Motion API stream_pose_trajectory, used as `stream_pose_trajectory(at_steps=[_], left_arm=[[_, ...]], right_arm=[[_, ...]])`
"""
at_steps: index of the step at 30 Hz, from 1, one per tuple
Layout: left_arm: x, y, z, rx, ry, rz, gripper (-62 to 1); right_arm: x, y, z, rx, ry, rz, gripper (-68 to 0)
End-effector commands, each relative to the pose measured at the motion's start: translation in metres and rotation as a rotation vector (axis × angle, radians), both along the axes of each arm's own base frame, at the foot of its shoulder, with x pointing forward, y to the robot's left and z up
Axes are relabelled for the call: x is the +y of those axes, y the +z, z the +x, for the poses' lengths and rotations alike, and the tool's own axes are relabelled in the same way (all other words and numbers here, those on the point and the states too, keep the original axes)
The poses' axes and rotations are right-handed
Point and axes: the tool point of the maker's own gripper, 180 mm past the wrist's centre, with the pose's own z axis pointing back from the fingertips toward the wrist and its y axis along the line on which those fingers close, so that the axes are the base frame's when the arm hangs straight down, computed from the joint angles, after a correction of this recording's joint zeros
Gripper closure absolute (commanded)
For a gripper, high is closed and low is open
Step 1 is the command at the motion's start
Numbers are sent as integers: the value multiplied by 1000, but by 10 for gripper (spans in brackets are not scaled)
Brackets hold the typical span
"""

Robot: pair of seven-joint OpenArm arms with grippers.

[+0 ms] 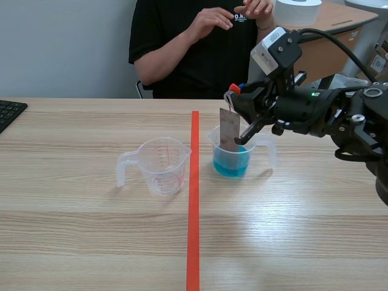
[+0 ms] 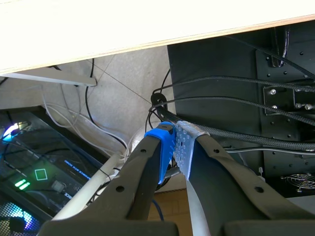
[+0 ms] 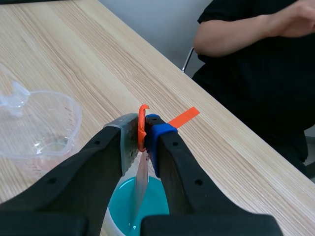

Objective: Do the redox reaction experiment.
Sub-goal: 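Hold the plate still in the solution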

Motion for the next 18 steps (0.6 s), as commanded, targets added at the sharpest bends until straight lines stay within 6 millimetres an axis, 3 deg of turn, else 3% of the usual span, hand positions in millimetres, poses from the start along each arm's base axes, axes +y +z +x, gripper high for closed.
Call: stream_pose_trajectory(at_steps=[1,18], left_arm=[[-3,3,4,-18,-5,-12,-34],[-3,3,4,-18,-5,-12,-34]], right_arm=[[-9,16,7,-37,-5,-2,-15],[-11,65,1,-140,46,-23,-15]])
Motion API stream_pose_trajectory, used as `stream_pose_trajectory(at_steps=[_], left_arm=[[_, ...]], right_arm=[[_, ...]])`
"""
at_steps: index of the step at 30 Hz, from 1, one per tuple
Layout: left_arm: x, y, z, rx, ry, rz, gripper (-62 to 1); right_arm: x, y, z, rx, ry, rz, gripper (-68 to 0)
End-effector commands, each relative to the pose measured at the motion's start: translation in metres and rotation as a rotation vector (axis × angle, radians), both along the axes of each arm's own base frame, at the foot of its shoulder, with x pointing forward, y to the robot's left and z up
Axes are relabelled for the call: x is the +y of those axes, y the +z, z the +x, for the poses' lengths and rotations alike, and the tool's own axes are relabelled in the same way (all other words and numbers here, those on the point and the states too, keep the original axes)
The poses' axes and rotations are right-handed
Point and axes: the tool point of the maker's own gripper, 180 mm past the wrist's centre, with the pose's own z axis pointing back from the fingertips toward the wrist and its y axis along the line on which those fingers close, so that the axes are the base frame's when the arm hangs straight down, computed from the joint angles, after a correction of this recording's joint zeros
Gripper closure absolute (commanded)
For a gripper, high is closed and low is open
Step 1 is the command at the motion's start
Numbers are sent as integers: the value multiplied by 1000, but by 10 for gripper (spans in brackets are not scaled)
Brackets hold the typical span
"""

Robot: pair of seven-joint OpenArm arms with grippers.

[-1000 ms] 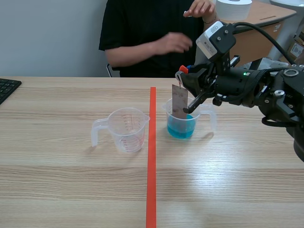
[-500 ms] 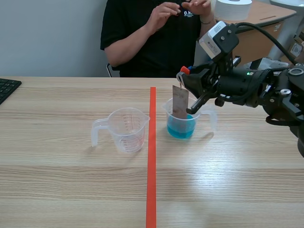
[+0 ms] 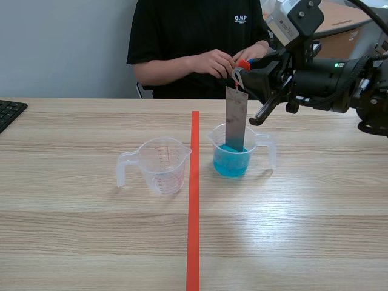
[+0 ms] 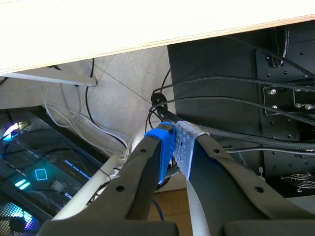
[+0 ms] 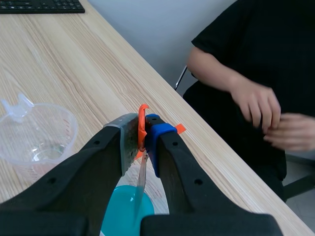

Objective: Do the redox reaction experiment.
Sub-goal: 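Hold the plate still in the solution, then raise the plate and point at it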

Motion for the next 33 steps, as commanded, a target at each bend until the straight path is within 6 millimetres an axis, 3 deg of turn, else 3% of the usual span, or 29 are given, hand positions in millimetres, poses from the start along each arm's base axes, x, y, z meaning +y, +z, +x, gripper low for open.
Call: stream_pose_trajectory(at_steps=[1,20,27,33], left_arm=[[-3,3,4,-18,-5,-12,-34],[-3,4,4,-11,-37,-11,-34],[-1,10,20,-32,-148,-28,-34],[-6,24,46,-99,-308,-51,-34]], right_arm=[[-5,23,4,-62,5,10,-15],[-12,77,-13,-156,68,81,-15],[-18,97,-18,-181,91,107,-15],[-23,111,-19,-196,107,128,-15]])
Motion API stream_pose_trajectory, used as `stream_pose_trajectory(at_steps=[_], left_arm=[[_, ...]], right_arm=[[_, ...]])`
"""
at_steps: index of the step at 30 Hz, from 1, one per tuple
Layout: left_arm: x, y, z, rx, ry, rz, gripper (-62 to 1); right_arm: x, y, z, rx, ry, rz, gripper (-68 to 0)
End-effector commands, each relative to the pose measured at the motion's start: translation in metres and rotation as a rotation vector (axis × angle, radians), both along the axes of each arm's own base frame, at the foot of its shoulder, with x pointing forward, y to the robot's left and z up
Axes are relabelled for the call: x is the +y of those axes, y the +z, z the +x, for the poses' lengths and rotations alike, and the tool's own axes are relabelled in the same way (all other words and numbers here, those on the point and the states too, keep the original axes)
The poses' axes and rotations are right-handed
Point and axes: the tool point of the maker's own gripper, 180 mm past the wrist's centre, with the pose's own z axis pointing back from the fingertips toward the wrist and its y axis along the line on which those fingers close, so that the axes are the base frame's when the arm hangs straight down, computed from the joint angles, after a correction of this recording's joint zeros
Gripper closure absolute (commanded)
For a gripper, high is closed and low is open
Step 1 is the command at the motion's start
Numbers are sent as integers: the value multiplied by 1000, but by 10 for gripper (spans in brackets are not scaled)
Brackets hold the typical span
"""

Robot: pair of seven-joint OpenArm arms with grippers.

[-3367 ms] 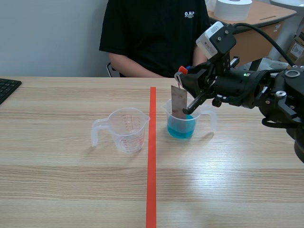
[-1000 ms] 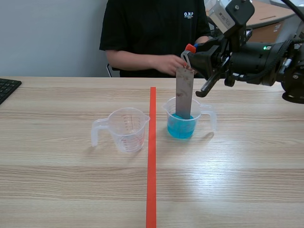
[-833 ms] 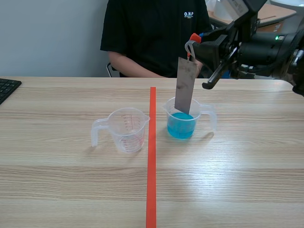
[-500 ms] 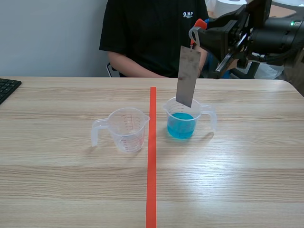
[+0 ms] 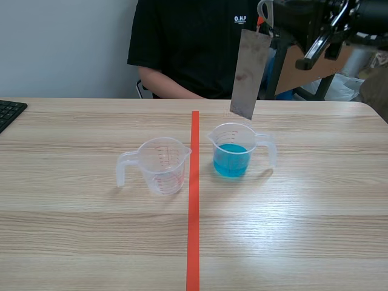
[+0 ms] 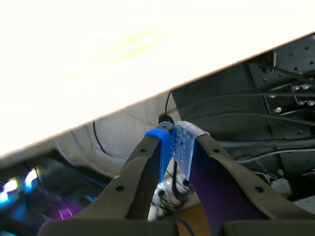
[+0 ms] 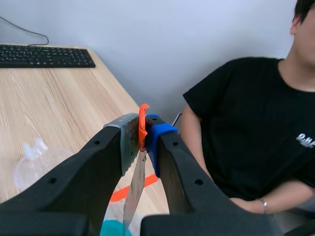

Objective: Do the redox reaction experiment.
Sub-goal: 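Raise the plate and point at it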

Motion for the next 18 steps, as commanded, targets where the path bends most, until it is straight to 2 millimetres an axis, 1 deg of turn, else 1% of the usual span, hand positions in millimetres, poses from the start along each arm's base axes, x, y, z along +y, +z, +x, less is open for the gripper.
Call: stream_pose_trajectory(at_steps=[1,4,8,13,18], left_arm=[[-9,8,10,-37,-46,-38,-34],[-15,18,33,-74,-113,-78,-34],[-22,34,75,-146,-199,-112,-34],[-42,66,128,-261,-327,-163,-34],[-67,97,167,-393,-429,-206,-34]], right_arm=[[2,23,-1,-57,24,20,-15],[6,23,-3,-52,40,16,-15],[9,19,-5,-38,55,17,-15],[9,19,-5,-36,56,19,-15],[9,19,-5,-36,56,20,-15]])
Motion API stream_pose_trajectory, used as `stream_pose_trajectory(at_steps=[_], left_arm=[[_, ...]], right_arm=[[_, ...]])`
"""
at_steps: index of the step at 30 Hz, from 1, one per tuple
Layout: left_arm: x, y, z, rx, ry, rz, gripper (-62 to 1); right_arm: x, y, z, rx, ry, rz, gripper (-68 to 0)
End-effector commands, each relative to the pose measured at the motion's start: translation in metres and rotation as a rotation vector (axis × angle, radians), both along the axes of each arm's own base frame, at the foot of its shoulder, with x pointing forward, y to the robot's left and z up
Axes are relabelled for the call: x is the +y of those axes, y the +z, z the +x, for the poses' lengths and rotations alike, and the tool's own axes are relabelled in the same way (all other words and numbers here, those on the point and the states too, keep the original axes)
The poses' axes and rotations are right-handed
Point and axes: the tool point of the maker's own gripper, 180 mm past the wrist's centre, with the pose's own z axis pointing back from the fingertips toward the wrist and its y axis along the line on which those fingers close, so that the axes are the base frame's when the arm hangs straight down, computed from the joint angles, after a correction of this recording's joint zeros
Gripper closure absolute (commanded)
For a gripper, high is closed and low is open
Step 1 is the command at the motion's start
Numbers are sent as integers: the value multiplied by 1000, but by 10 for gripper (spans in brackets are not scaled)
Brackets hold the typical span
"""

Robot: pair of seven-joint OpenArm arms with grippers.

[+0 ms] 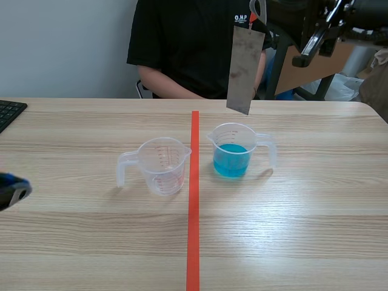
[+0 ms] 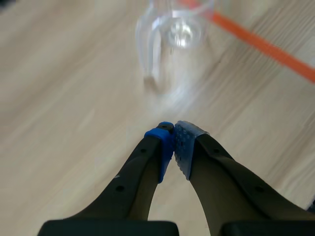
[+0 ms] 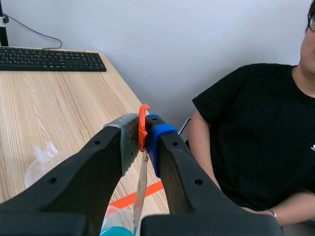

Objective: Do the redox reaction experiment.
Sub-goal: 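Raise the plate and point at it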

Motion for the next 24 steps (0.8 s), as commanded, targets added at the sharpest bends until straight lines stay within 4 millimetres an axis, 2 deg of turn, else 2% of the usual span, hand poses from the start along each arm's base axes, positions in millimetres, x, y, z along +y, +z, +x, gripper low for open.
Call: stream_pose_trajectory(at_steps=[1,9,18,24], left_arm=[[-16,11,9,-43,-27,-43,-34],[-63,23,44,-126,-112,-94,-34],[-112,12,92,-200,-144,-111,-34],[-151,9,113,-219,-187,-139,-34]], right_arm=[[-2,17,-1,-44,5,18,-15],[-1,17,-1,-44,5,18,-15],[-1,17,0,-42,5,19,-15],[-1,16,0,-39,3,15,-15]])
